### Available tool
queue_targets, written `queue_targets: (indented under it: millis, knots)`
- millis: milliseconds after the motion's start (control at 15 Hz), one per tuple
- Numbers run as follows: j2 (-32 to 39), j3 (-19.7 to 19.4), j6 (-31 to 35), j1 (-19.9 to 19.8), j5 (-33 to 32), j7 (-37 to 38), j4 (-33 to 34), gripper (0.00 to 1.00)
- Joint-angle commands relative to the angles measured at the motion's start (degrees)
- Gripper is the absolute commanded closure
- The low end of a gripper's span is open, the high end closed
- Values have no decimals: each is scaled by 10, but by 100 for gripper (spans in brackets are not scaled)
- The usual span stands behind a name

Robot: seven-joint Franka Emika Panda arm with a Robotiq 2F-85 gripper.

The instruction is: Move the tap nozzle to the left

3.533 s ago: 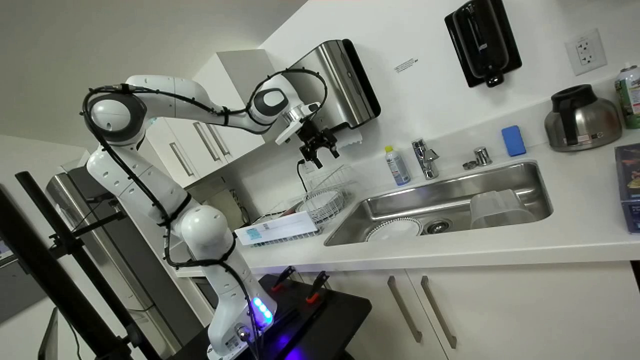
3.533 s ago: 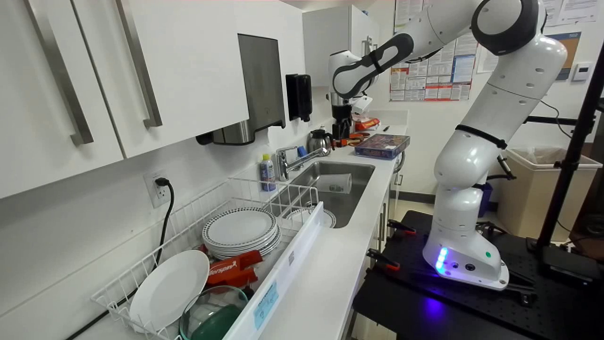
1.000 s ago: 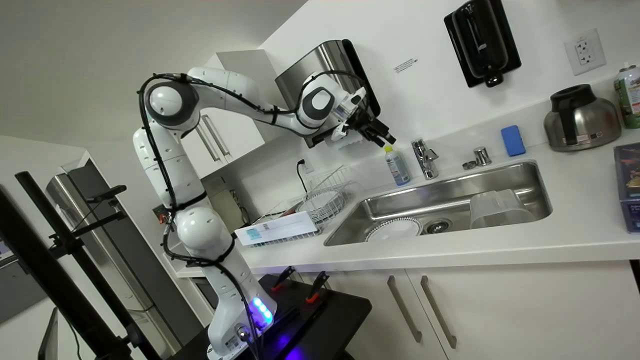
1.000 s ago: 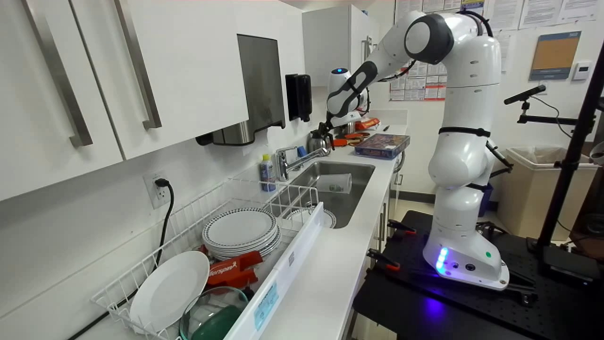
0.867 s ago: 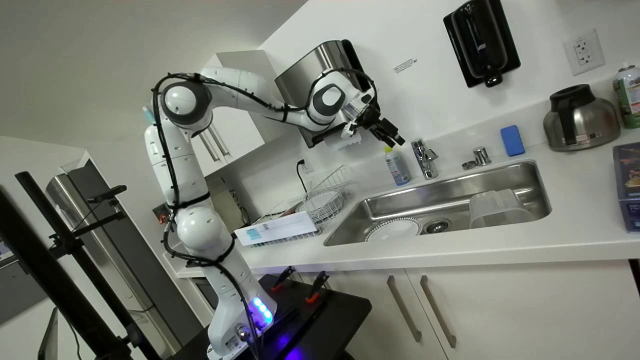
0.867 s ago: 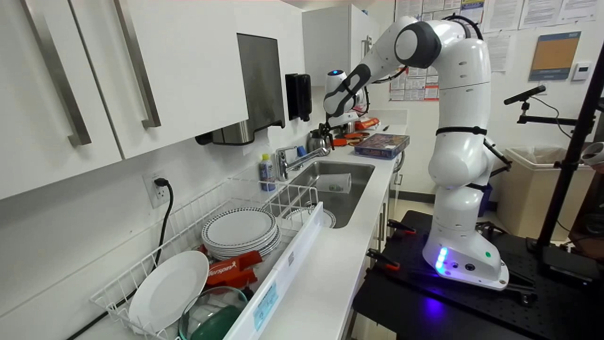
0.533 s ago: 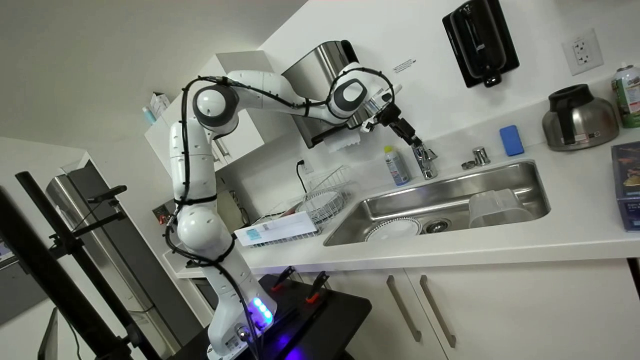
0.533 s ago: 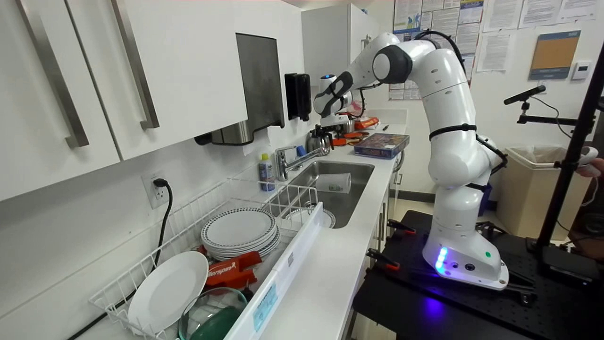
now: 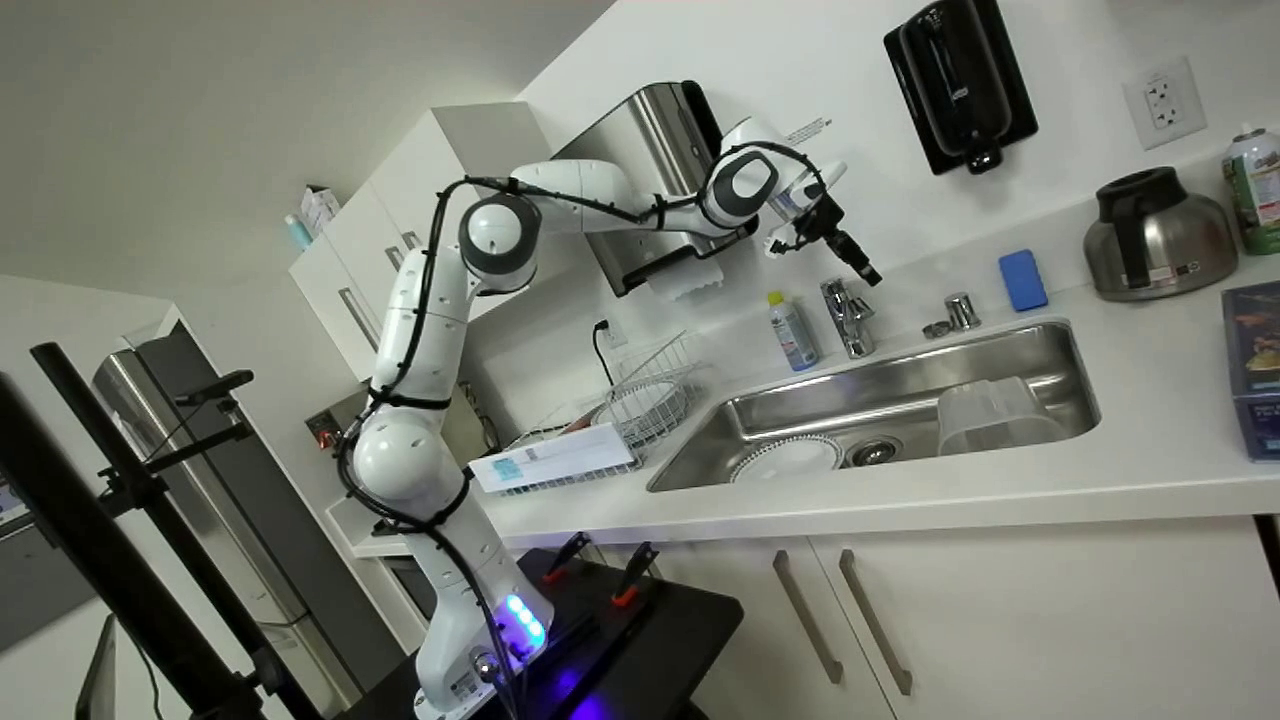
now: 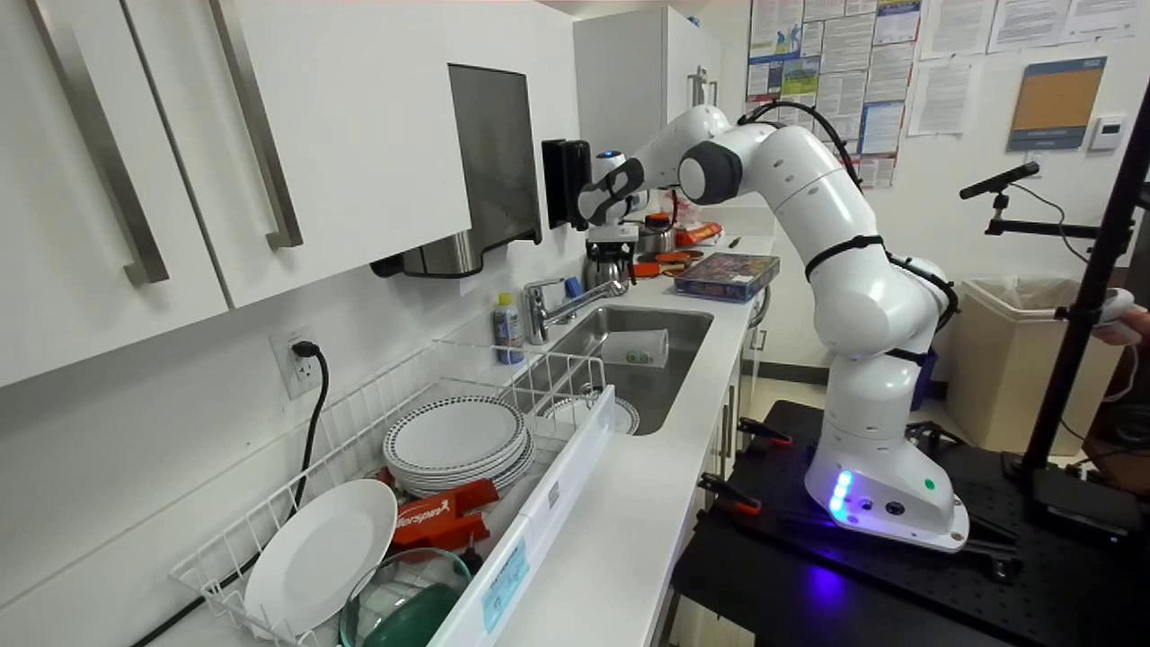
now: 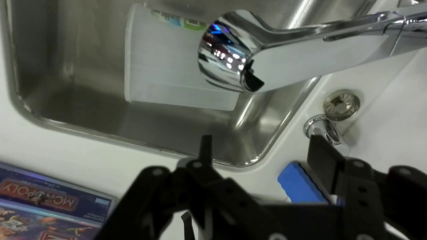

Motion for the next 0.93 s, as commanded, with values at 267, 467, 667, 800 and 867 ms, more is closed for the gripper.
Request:
queue_targets:
  millis: [267, 467, 667, 800, 867]
  knots:
    - [96, 2, -106, -17, 14, 29, 166, 86]
    - [116, 4, -140, -20, 12, 27, 197, 100]
    - [125, 5, -156, -18, 9, 23, 204, 100]
    - [127, 7, -163, -17, 10, 18, 204, 100]
    - [127, 9, -166, -17, 10, 17, 203, 100]
